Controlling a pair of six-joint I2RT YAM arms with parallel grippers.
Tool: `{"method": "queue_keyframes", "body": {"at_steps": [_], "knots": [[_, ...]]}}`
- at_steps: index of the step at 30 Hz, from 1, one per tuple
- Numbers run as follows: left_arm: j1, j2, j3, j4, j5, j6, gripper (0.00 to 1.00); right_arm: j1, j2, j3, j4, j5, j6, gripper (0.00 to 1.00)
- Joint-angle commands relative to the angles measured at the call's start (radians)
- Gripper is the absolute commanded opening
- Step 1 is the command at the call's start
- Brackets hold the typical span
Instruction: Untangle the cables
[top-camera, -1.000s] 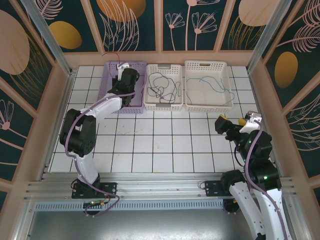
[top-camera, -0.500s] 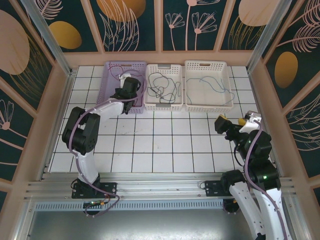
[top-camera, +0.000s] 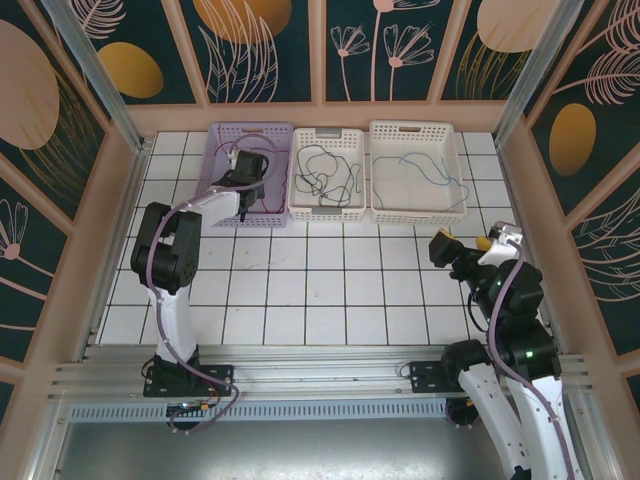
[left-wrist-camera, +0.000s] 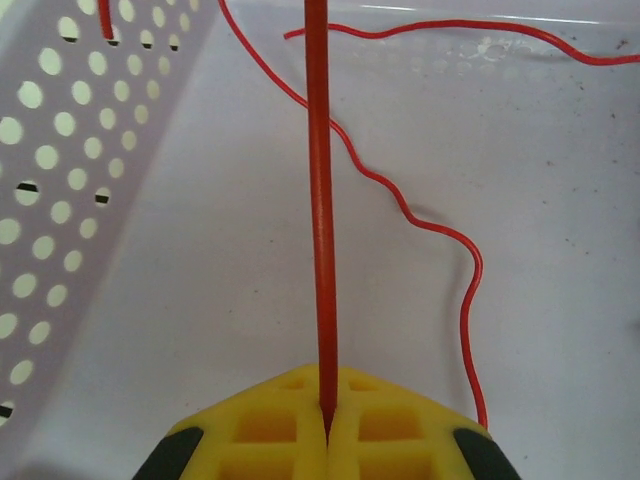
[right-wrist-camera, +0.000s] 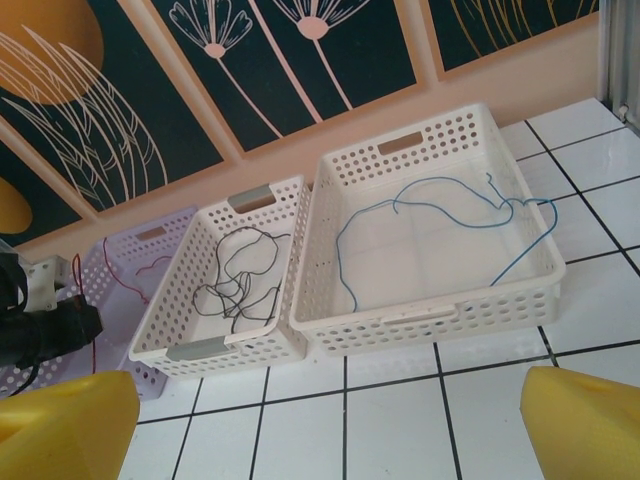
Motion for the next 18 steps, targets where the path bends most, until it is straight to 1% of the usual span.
{"method": "queue_keyframes", "body": {"at_steps": [1, 7, 18], "knots": [[-0.005, 0.033, 0.046, -0.053, 0.086, 0.007, 0.00, 0.008, -0.015, -0.009, 0.031, -0.003, 0.003, 0.98], [-0.005, 0.064, 0.071, -0.078, 0.170, 0.017, 0.00, 0.008, -0.014, -0.009, 0.031, -0.004, 0.003, 0.98], [-0.005, 0.085, 0.144, -0.152, 0.172, 0.027, 0.00, 0.009, -0.011, -0.008, 0.032, -0.006, 0.003, 0.98]]}}
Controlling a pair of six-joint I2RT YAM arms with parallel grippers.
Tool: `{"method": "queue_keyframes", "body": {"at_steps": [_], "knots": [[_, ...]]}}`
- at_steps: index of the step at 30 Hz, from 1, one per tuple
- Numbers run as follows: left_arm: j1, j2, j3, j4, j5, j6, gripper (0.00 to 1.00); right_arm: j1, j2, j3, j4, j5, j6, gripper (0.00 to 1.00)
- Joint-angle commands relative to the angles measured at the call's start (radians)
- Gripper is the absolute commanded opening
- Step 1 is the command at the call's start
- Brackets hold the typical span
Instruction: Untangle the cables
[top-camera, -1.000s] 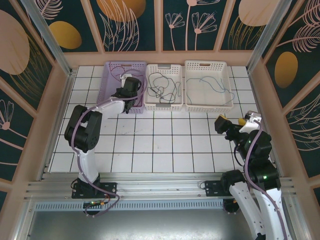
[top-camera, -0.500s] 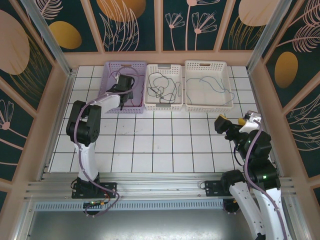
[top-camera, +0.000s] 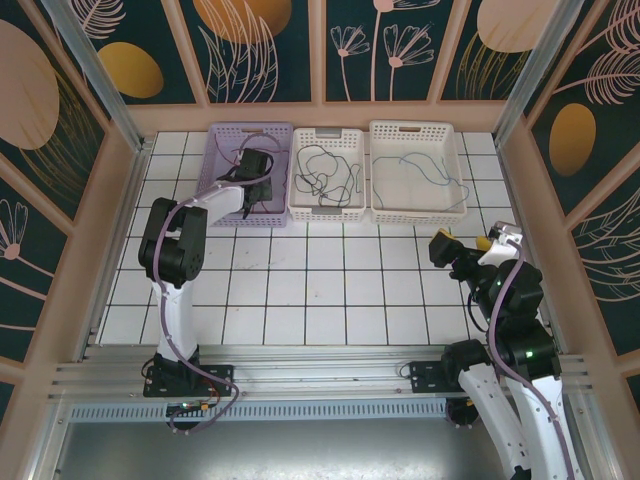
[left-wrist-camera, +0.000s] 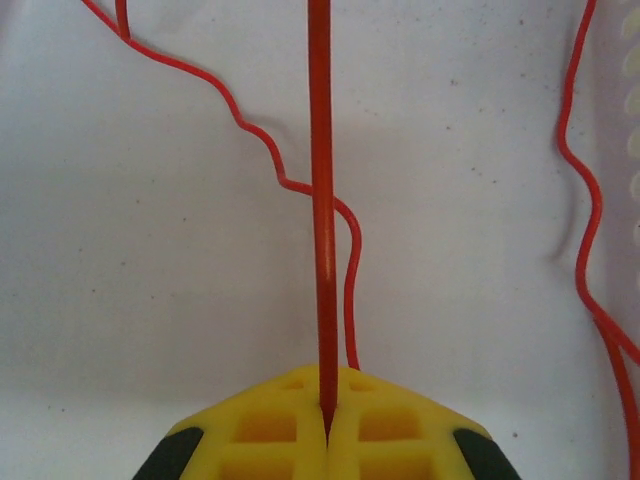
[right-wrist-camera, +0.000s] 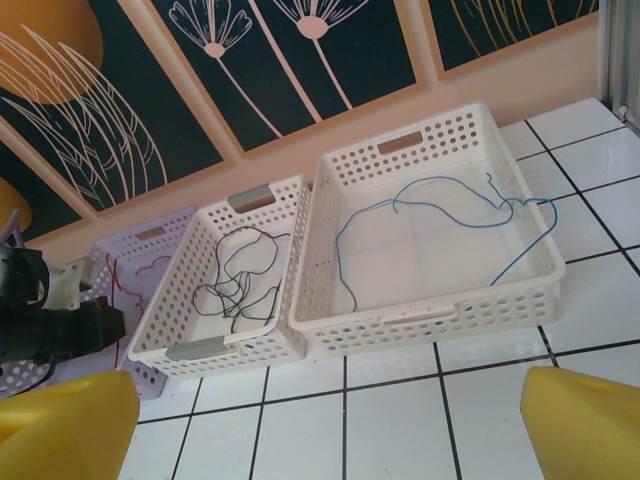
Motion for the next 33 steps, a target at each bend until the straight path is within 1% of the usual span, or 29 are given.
{"method": "queue_keyframes", "body": {"at_steps": [1, 3, 5, 9, 11, 16, 19, 20, 22, 25, 26, 28, 29, 33], "knots": [[0.000, 0.017, 0.061, -0.057, 0.011, 0.020, 0.00, 0.008, -0.012, -0.008, 0.033, -0.006, 0.003, 0.98], [-0.001, 0.014, 0.081, -0.074, 0.012, 0.021, 0.00, 0.009, -0.011, -0.008, 0.033, -0.007, 0.003, 0.98], [-0.001, 0.005, 0.097, -0.089, 0.017, 0.022, 0.12, 0.008, -0.011, -0.009, 0.032, -0.007, 0.003, 0.98], [-0.001, -0.014, 0.136, -0.126, 0.031, 0.033, 0.28, 0.008, -0.010, -0.010, 0.034, -0.007, 0.003, 0.98], [0.000, -0.018, 0.155, -0.149, 0.030, 0.043, 0.30, 0.008, -0.010, -0.009, 0.032, -0.005, 0.003, 0.98], [0.000, -0.031, 0.196, -0.205, 0.011, 0.074, 0.44, 0.008, -0.008, -0.010, 0.033, -0.005, 0.004, 0.98], [0.000, -0.058, 0.214, -0.236, 0.006, 0.067, 0.49, 0.009, -0.003, -0.009, 0.033, -0.002, 0.005, 0.98], [-0.001, -0.075, 0.214, -0.241, 0.010, 0.057, 0.52, 0.008, 0.001, -0.009, 0.032, -0.001, 0.004, 0.98], [0.000, -0.123, 0.216, -0.256, 0.040, 0.018, 0.63, 0.008, 0.018, -0.009, 0.031, 0.002, 0.006, 0.98], [-0.002, -0.217, 0.187, -0.252, 0.102, -0.043, 0.80, 0.008, 0.102, 0.025, 0.013, 0.007, 0.008, 0.98], [0.000, -0.250, 0.174, -0.248, 0.119, -0.059, 0.84, 0.008, 0.138, 0.042, 0.003, 0.017, 0.009, 0.99], [-0.001, -0.332, 0.119, -0.225, 0.158, -0.094, 0.96, 0.008, 0.236, 0.091, -0.028, 0.057, 0.008, 0.99], [-0.001, -0.375, 0.089, -0.211, 0.175, -0.105, 0.99, 0.007, 0.277, 0.112, -0.040, 0.076, 0.013, 0.99], [-0.002, -0.547, -0.058, -0.164, 0.226, -0.128, 0.98, 0.006, 0.445, 0.198, -0.046, 0.103, 0.043, 0.99]]}}
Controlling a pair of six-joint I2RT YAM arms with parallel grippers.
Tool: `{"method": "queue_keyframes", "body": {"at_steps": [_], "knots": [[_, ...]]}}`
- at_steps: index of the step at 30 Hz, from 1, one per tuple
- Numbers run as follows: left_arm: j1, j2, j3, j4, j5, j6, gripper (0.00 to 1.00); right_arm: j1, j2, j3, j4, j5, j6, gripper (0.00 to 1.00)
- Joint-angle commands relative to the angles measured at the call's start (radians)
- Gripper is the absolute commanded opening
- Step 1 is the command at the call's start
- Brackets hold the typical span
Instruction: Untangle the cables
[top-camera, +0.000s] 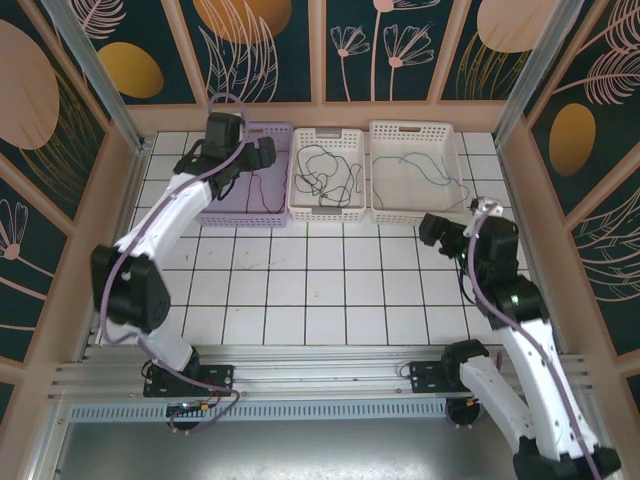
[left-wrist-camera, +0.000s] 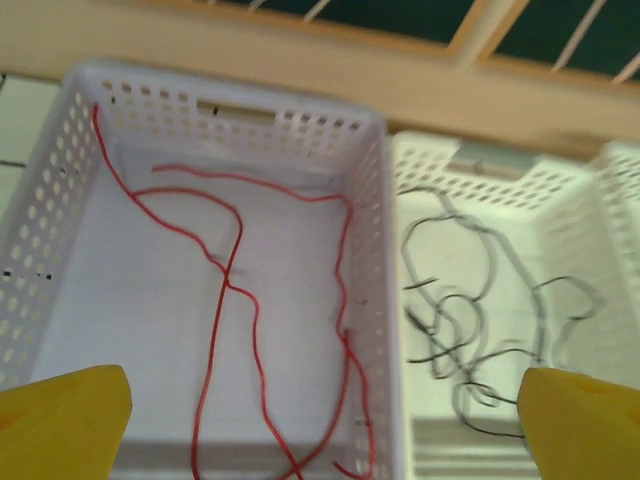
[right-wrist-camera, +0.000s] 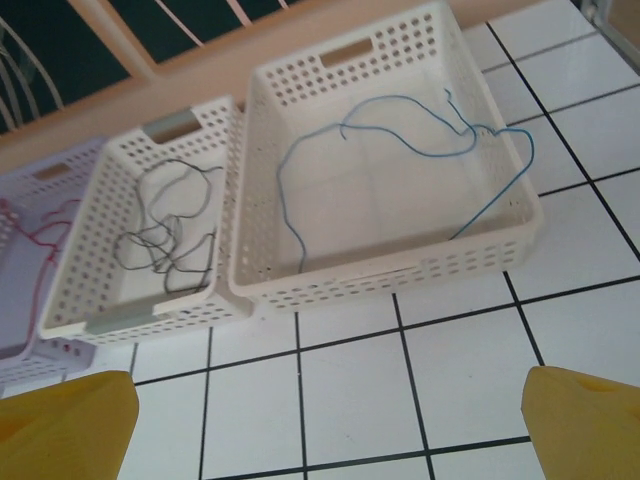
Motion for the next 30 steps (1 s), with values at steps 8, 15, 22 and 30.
{"method": "queue_keyframes", "body": {"at_steps": [8, 15, 22, 30], "knots": [[-0.001, -0.354, -0.427, 0.208, 0.031, -0.034, 0.98, -0.094, 0.411, 0.141, 0.054, 0.087, 0.101, 0.98], [-0.001, -0.379, -0.486, 0.263, 0.039, -0.043, 0.98, -0.175, 0.671, 0.221, 0.132, 0.052, 0.119, 0.96], [-0.001, -0.385, -0.482, 0.256, 0.043, -0.042, 0.98, -0.181, 0.792, 0.279, 0.174, 0.029, 0.106, 0.91], [-0.001, -0.389, -0.482, 0.254, 0.041, -0.037, 0.98, -0.202, 0.877, 0.306, 0.188, -0.011, 0.097, 0.86]]}}
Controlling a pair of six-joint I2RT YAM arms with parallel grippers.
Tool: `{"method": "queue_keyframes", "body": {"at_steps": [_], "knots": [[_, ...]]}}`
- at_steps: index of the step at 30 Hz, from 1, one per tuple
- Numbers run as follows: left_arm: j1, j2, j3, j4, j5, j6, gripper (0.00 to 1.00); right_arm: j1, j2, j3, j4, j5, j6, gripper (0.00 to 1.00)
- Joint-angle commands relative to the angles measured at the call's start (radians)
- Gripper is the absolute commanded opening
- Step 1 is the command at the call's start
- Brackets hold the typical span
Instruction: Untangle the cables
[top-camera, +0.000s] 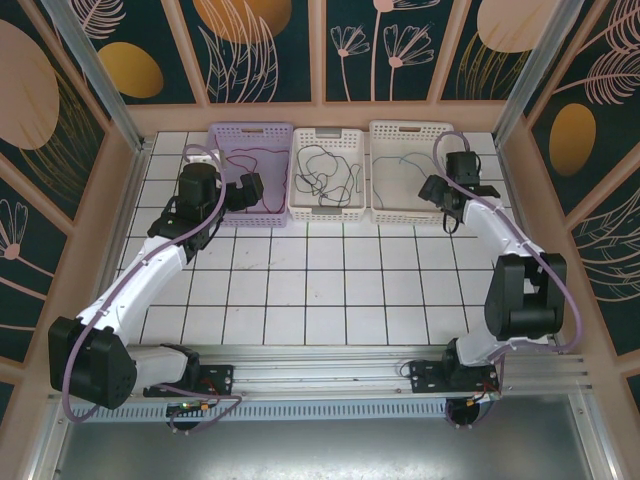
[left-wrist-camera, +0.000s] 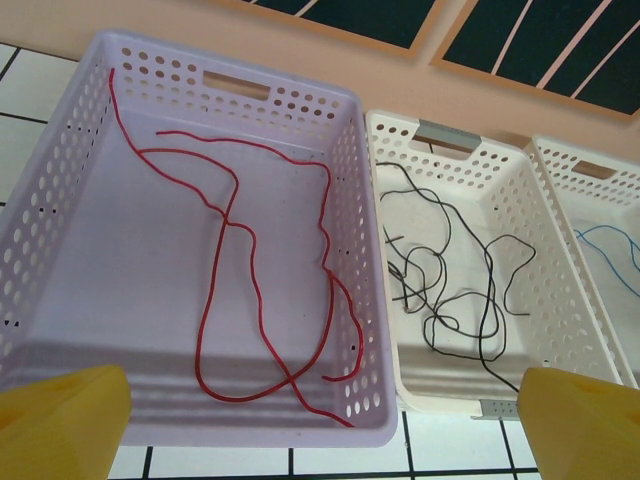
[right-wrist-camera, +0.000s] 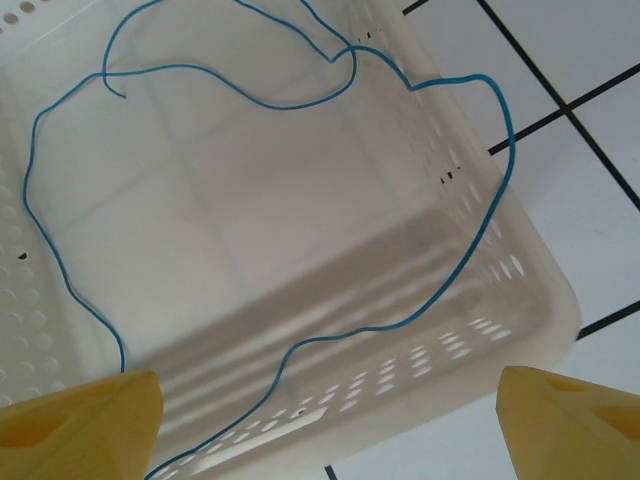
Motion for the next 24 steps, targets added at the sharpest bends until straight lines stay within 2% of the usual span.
{"method": "queue_keyframes", "body": {"at_steps": [1, 18, 24], "knots": [[-0.001, -0.016, 0.009, 0.026, 0.011, -0.006, 0.99, -0.021, 0.024, 0.028, 0.022, -0.040, -0.003, 0.86], [0.000, 0.007, 0.014, 0.017, 0.014, 0.001, 0.98, -0.031, 0.149, 0.072, 0.041, -0.062, -0.012, 0.81], [0.000, 0.013, 0.017, 0.014, 0.017, 0.004, 0.99, -0.032, 0.193, 0.119, 0.041, -0.081, -0.017, 0.70]]}}
